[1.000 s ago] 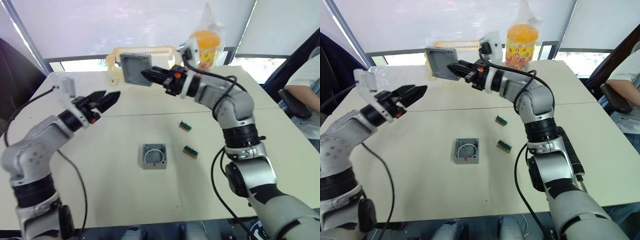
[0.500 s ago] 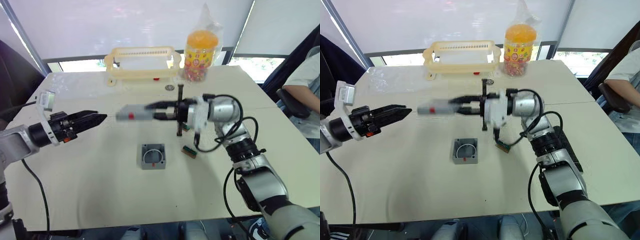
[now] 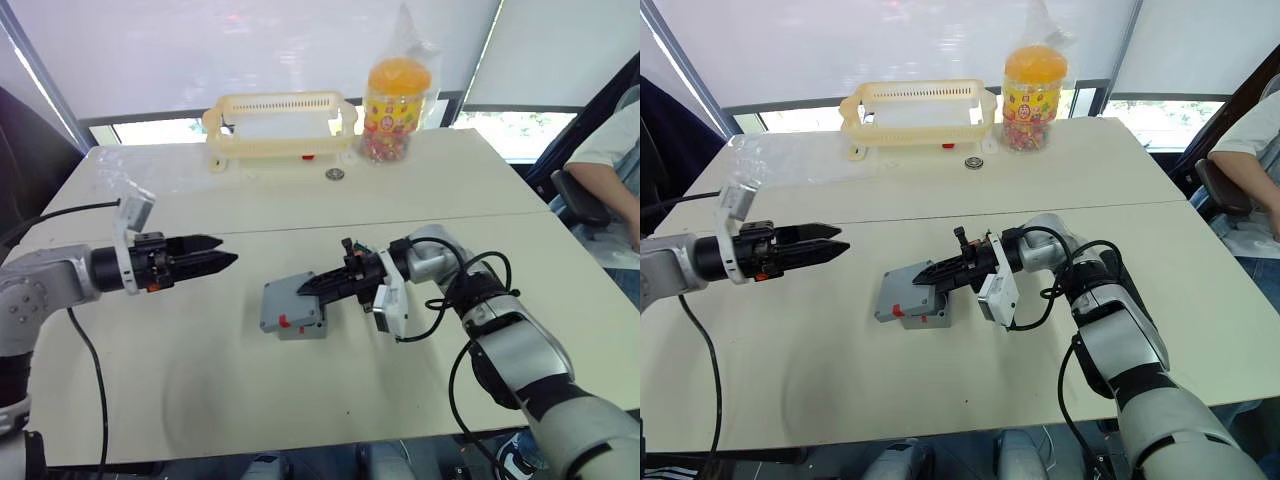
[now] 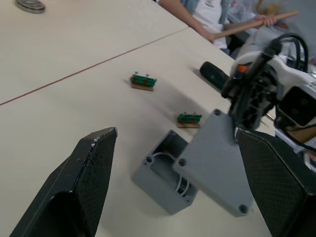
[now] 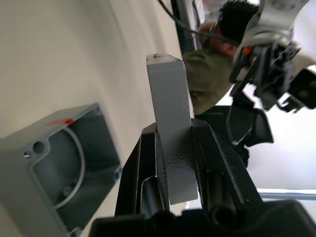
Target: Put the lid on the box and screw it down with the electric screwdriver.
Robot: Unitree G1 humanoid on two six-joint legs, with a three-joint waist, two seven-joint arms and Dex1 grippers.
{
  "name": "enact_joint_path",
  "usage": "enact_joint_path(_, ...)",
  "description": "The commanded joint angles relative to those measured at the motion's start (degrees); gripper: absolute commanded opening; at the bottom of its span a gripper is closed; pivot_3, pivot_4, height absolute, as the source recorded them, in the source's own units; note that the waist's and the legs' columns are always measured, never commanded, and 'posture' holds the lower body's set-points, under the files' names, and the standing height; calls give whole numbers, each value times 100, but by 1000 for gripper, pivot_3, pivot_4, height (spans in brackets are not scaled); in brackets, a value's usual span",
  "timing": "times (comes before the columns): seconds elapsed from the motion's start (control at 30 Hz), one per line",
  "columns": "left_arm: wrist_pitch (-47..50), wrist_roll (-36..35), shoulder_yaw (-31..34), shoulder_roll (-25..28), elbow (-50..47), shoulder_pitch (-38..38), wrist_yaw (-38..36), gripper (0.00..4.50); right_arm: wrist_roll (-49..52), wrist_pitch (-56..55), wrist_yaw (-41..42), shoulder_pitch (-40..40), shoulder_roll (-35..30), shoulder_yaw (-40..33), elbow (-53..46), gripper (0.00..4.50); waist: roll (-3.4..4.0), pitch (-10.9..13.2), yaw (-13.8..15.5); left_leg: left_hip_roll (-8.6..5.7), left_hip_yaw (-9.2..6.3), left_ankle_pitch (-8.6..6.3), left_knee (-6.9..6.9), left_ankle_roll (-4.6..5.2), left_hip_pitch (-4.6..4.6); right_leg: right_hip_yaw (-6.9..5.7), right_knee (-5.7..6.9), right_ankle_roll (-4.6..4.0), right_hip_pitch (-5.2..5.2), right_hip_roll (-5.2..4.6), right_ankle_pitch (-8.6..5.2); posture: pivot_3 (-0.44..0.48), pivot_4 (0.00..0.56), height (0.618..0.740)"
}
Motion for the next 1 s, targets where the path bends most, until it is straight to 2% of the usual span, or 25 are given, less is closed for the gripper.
enact_joint_path(0.03, -231, 198, -128, -57, -177, 18, -90, 3932, -954, -44, -862, -172, -13, -397, 86, 200, 0, 0, -3, 1, 0, 1, -1, -1, 2, 0, 1, -2, 0, 1, 0, 0, 150, 740)
enact_joint_path(0.17, -254, 250, -191, -207, -183, -14, -27, 3932, -2280, 140, -2090, -119, -130, -430, -55, 200, 0, 0, -5, 2, 1, 3, -3, -4, 5, 1, 5, -6, 0, 4, 0, 0, 150, 740)
enact_joint_path(0.3, -226, 235, -219, -341, -259, -43, 49, 3932, -3636, 531, -3836, -159, -321, -74, -387, 200, 0, 0, 0, 2, 3, 3, -3, -4, 5, 4, 6, -6, -2, 4, -1, 0, 150, 740)
enact_joint_path(0.47, -272, 354, -412, -497, -288, -66, 43, 3932, -5478, 1431, -6860, -477, -661, 1291, -709, 200, -1, -1, -3, 0, 10, 6, -8, -10, 5, 19, 12, -8, -12, 5, -2, 0, 150, 740)
enact_joint_path(0.63, -349, 493, -555, -603, -281, -71, 13, 3932, -6500, 1962, -9257, -853, -894, 2709, -629, 200, -2, -1, 3, 0, 20, 8, -13, -12, 7, 34, 11, -9, -16, 6, -2, 0, 150, 740)
enact_joint_path(0.8, -313, 533, -427, -721, -222, -83, 165, 3932, -6752, 2340, -10653, -1220, -988, 3487, -366, 200, -2, -1, 4, -1, 28, 8, -15, -12, 9, 42, 11, -9, -17, 6, -2, 0, 150, 740)
enact_joint_path(0.9, -151, 437, -409, -432, -633, 400, -85, 3932, -6680, 2390, -11153, -1346, -1100, 3679, -420, 200, -2, -1, -19, 0, 31, 8, -17, -12, 9, 46, 9, -9, -18, 6, -2, 0, 150, 740)
enact_joint_path(1.0, -222, 501, -318, -102, -1012, 1006, -275, 3932, -6428, 2243, -11284, -1439, -1262, 3653, -518, 200, -2, -1, -64, 1, 44, 7, -27, -12, 12, 65, 6, -9, -24, 9, -2, 0, 150, 740)
